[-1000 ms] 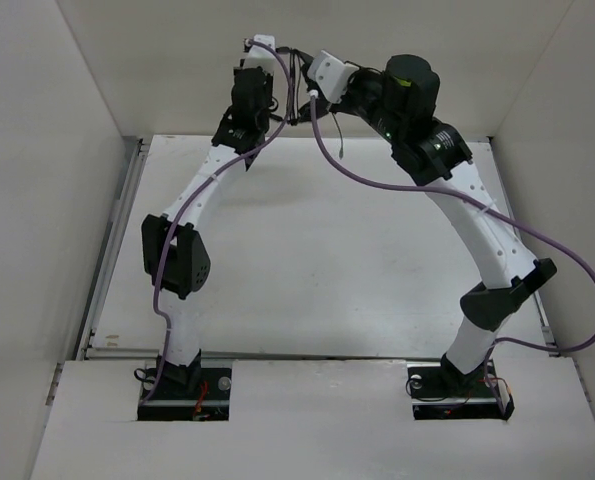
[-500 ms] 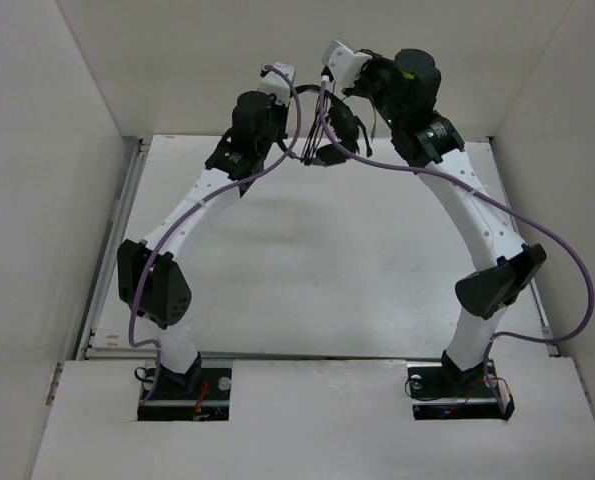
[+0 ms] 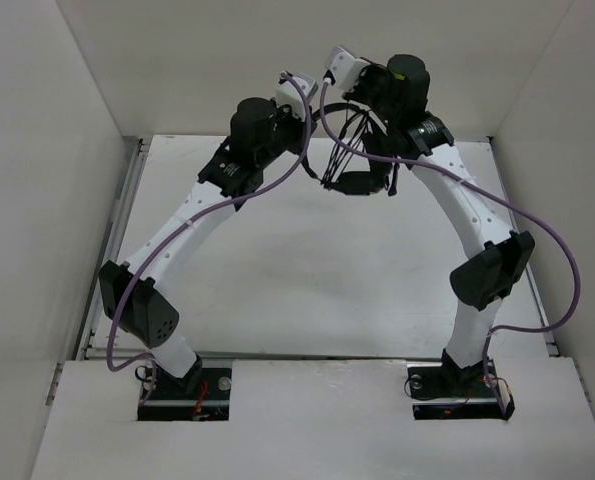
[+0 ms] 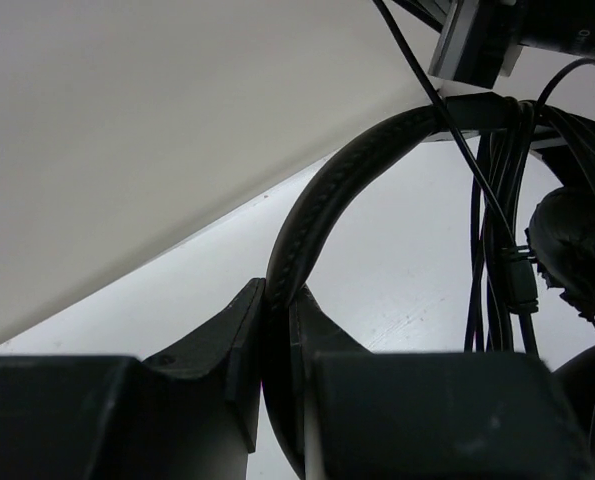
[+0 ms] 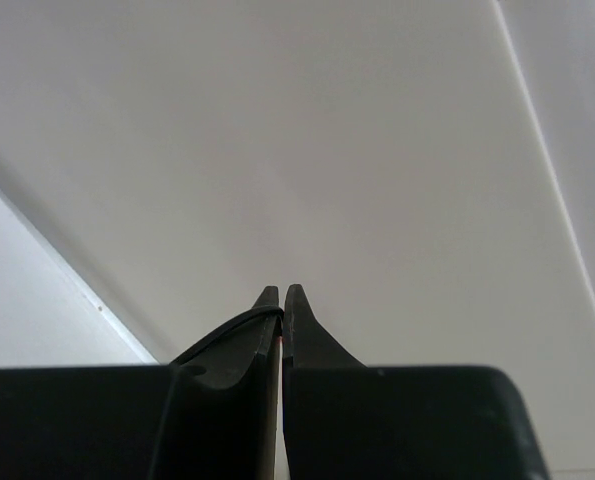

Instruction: Wrap the headphones

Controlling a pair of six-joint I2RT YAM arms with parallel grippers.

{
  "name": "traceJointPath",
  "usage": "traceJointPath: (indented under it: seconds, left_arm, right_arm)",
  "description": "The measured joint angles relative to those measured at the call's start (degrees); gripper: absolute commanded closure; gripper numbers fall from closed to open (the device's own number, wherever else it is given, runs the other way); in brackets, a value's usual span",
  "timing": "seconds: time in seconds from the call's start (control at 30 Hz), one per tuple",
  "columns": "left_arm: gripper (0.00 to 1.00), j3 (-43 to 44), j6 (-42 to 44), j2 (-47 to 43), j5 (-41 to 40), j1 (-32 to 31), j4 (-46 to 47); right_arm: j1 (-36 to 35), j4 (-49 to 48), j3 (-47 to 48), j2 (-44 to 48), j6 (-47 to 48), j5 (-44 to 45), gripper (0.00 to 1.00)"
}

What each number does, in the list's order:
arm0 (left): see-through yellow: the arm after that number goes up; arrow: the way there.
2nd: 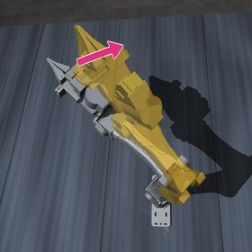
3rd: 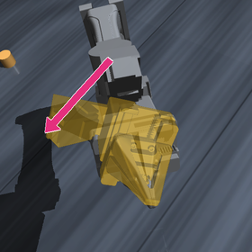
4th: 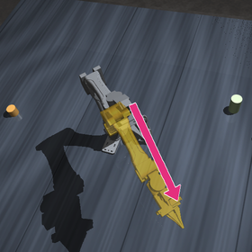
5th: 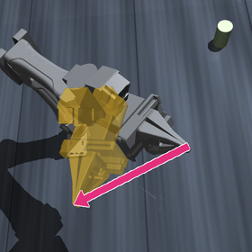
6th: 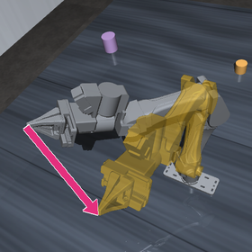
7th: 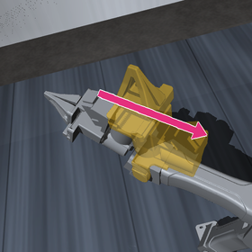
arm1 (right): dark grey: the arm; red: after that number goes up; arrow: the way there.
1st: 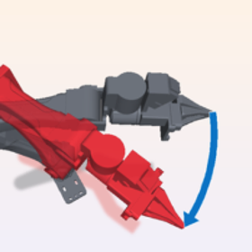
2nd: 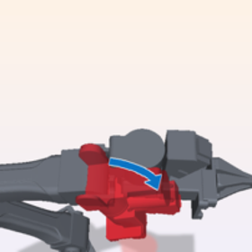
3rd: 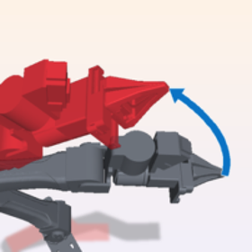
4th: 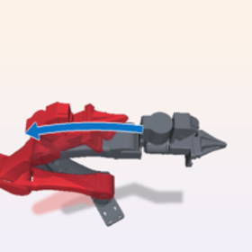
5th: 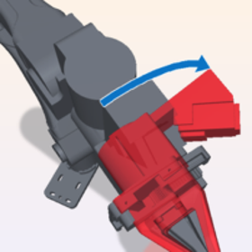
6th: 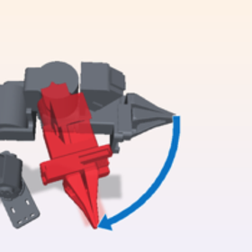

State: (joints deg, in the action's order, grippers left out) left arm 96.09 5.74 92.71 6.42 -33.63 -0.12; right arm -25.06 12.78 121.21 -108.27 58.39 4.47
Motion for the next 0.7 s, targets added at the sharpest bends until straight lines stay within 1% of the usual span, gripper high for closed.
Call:
traceJointPath:
  seconds: [0.13,0.27,0.37,0.47,0.5,0.53,0.57,0.63,0.7]
  left_arm:
    - [1.00,-0.02,-0.48,0.00,0.33,0.87,-1.62]
    - [1.00,-0.11,-1.49,0.00,0.35,1.88,-2.14]
    - [1.00,-0.13,-2.08,0.00,0.39,2.25,-2.47]
    - [1.00,-0.13,-2.64,0.00,0.44,2.27,-2.73]
    - [1.00,-0.13,-2.89,0.00,0.42,2.34,-2.84]
    - [1.00,-0.13,-3.17,0.00,0.44,2.54,-3.02]
    - [1.00,-0.13,-3.58,0.00,0.44,2.80,-3.19]
    - [1.00,-0.13,-4.52,0.02,0.94,3.50,-3.67]
    - [1.00,-0.13,-5.66,0.02,2.16,4.35,-4.50]
  right_arm:
    - [0.98,0.48,-1.70,0.00,-2.27,-1.20,0.99]
    - [1.99,0.70,-2.25,0.00,-4.00,-2.27,0.97]
    - [2.43,0.35,-2.89,0.24,-4.92,-2.84,0.94]
    - [3.32,0.42,-3.72,0.28,-6.25,-3.02,0.90]
    - [3.67,0.46,-3.98,0.28,-6.75,-3.17,0.87]
    - [3.91,0.57,-4.07,0.28,-7.21,-3.37,0.82]
    - [4.13,0.68,-4.13,0.28,-7.56,-3.54,0.73]
    - [4.63,0.46,-4.66,0.46,-8.59,-3.58,0.62]
    - [5.44,0.81,-5.05,0.57,-9.46,-3.78,0.58]
